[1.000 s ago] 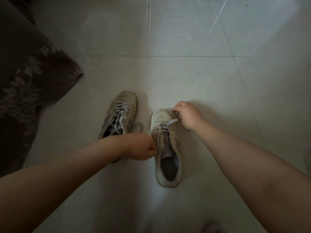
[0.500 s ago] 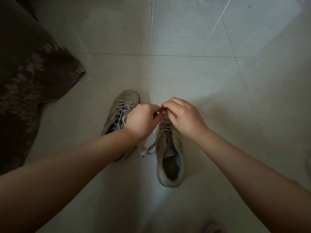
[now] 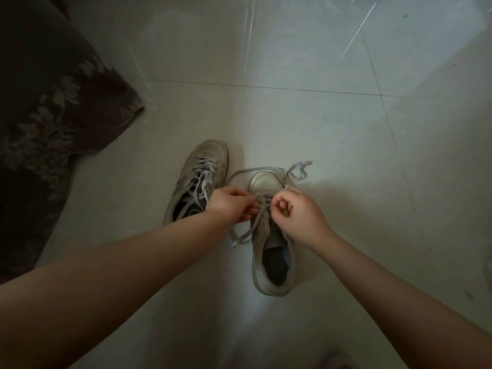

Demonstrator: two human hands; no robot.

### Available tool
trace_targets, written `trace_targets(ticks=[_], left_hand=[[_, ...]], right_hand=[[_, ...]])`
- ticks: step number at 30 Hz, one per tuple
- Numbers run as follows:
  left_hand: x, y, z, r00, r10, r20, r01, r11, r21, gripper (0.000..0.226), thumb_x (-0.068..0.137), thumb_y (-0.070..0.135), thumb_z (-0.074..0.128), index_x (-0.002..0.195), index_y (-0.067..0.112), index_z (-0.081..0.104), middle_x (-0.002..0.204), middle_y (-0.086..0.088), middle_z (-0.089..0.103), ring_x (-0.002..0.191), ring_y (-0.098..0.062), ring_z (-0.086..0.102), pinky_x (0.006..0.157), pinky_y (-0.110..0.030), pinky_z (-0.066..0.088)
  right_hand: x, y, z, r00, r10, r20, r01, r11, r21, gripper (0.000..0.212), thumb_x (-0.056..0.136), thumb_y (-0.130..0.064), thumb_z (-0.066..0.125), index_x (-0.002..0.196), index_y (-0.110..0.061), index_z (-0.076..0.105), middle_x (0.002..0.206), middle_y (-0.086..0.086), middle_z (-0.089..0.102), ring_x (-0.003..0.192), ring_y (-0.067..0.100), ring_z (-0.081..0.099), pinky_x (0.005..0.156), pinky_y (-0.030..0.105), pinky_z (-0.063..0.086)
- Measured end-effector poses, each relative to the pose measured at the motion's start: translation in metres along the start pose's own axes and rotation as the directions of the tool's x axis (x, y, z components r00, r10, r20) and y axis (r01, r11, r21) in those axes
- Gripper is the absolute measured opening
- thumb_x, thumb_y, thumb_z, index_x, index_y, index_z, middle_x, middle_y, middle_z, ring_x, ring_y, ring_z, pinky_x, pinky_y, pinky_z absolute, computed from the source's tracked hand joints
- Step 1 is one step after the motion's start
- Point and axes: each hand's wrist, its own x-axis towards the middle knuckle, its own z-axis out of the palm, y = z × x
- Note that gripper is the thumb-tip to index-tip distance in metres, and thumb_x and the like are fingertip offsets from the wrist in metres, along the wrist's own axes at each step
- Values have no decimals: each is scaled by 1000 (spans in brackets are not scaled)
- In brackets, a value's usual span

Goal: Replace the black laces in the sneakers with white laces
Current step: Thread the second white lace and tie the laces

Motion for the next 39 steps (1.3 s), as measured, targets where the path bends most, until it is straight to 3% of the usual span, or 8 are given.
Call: trace_targets(ticks=[3,6,10,12,18,24,29,39], left_hand=[[9,-5,1,957,254,-140,-186,908,376,7,89,9,54,93,7,60,83,-6,64,74,-18,62,66,-27,50],[15,0,-4,815,577,45,-414,527,742,28,86,-1,46,111,9,55,113,-9,53,104,-22,49,87,-30,43],[24,10,-5,852,397,340,-321,-115,940,34,89,3,45,121,11,52,127,-10,47,122,-27,38,98,-35,38],[27,9,-5,843,354,405,-303,-309,901,32,90,8,46,121,13,55,125,-8,50,120,-26,43,97,-34,35],[30,10,-8,806,368,464,-332,-369,868,27,91,7,43,112,13,60,116,-7,55,110,-25,52,92,-32,35],[30,15,-20,766,457,451,-458,-104,883,24,96,20,42,103,20,65,101,-4,63,95,-24,59,85,-31,38],[21,3,-39,588,556,587,-612,-168,772,28,96,23,42,104,8,64,90,-15,55,83,-33,56,71,-36,37],[9,3,-26,681,553,480,-541,-62,839,31,99,30,39,112,19,66,104,-2,63,95,-24,59,77,-28,33]], right_hand=[[-3,2,4,999,30,13,-30,999,-21,9,79,-16,64,74,-19,58,71,-9,43,60,10,42,61,31,44],[-2,5,2,999,46,1,-46,999,-10,4,80,-15,63,81,-18,60,74,-11,44,62,5,42,63,32,45],[-1,5,4,999,38,13,-38,999,5,4,82,-15,62,82,-18,61,77,-13,44,66,9,44,67,34,48],[0,4,5,999,28,20,-27,1000,-7,3,82,-14,62,82,-17,61,78,-10,44,66,11,44,67,35,47],[2,3,4,999,20,39,-19,1000,-22,4,83,-14,62,81,-17,60,77,-10,43,66,13,45,65,34,47],[-4,4,2,1000,10,-14,-9,999,49,15,84,-11,58,96,-21,58,89,-11,47,74,-1,47,69,21,42],[-2,0,4,999,-41,27,40,998,56,16,88,-13,55,101,-13,65,104,-1,53,88,16,56,76,36,49],[8,-5,6,990,134,46,-135,991,11,9,83,-16,65,87,-15,72,81,-10,42,78,14,52,73,27,44]])
